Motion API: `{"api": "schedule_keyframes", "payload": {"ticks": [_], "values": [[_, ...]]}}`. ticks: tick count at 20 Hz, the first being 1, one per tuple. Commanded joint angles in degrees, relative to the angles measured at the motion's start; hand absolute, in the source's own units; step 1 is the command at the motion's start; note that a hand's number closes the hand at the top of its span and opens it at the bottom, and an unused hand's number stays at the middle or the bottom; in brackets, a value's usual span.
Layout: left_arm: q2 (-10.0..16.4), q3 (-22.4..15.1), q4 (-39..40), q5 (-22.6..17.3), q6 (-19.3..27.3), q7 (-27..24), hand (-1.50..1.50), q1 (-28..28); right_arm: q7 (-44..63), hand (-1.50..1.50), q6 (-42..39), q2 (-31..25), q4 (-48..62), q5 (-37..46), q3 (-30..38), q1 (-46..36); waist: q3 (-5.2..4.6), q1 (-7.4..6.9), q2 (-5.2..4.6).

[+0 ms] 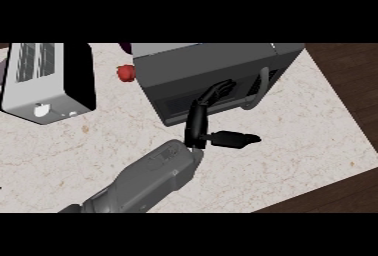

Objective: Pick up the milk, place it into the microwave and close the microwave

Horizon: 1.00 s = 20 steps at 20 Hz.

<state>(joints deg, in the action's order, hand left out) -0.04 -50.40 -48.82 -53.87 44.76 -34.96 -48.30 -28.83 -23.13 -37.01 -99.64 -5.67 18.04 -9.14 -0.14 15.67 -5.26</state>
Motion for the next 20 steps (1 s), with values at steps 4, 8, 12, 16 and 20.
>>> {"api": "schedule_keyframes", "payload": {"ticks": [4,8,12,16,20], "values": [[0.03,2.95,3.89,-2.66,0.91,-0.60,-1.50,-3.72,2.23,-1.50,-4.91,7.57,5.90,-12.36,-3.66,-0.05,0.28,-0.55,-1.05],[0.04,3.04,4.19,-3.85,0.78,-1.46,-1.50,-4.45,3.94,-1.50,-6.53,7.33,8.07,-15.14,-3.90,-1.29,0.11,-0.48,-0.91],[0.04,2.98,4.84,-4.79,0.53,-2.46,-1.50,-4.32,4.74,-1.50,-8.46,6.15,10.08,-17.81,-3.01,-2.12,0.11,0.45,-0.91],[0.04,3.17,5.18,-5.82,0.59,-3.65,-1.50,-4.05,4.87,-1.50,-9.99,5.47,11.80,-19.62,-2.53,-3.12,0.13,0.74,-0.97],[0.04,2.75,5.51,-6.49,-0.01,-4.43,-1.50,-4.40,5.77,-1.50,-11.54,4.22,14.12,-21.59,-1.96,-4.62,0.12,0.33,-0.85]]}}
